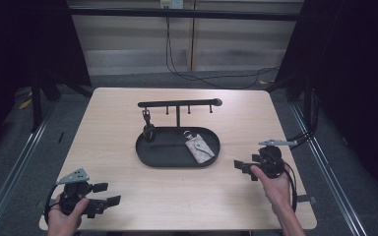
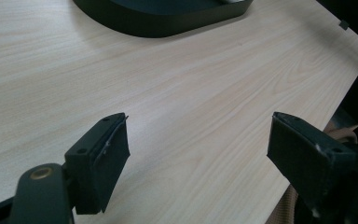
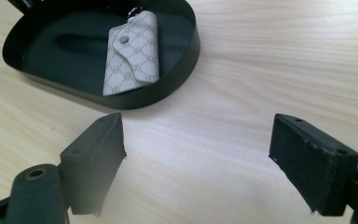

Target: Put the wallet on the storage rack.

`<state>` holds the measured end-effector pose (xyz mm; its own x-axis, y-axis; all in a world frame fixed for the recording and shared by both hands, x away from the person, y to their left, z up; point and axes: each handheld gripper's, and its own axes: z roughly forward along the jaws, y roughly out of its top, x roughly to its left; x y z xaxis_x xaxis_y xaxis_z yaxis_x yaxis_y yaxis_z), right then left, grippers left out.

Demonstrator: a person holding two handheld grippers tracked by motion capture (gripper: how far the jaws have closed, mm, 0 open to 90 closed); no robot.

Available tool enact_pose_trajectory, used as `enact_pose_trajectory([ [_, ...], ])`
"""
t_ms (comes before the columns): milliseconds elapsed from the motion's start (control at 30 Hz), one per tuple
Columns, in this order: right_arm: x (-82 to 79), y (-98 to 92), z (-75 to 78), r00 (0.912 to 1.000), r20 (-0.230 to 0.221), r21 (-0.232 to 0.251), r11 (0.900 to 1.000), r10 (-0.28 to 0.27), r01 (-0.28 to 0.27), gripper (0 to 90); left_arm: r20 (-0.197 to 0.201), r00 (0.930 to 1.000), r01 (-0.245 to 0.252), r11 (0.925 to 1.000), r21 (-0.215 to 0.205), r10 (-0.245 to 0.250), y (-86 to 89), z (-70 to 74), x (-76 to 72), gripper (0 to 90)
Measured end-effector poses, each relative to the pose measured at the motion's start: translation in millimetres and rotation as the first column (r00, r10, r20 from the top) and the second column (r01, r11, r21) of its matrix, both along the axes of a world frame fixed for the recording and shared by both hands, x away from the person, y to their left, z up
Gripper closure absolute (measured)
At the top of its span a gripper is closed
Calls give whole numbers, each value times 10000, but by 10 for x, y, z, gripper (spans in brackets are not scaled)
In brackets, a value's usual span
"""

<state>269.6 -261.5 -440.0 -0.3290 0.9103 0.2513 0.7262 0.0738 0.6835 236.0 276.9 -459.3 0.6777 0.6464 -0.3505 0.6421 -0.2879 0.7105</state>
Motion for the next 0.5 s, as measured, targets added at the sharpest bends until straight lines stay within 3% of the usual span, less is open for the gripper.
enact_pose_trajectory([
  [500, -488, -133, -115, 9997, 213, -553, 9984, -97, 109, 175, -33, 10000, -4, 9995, 329, 5, -3, -15, 2, 203],
])
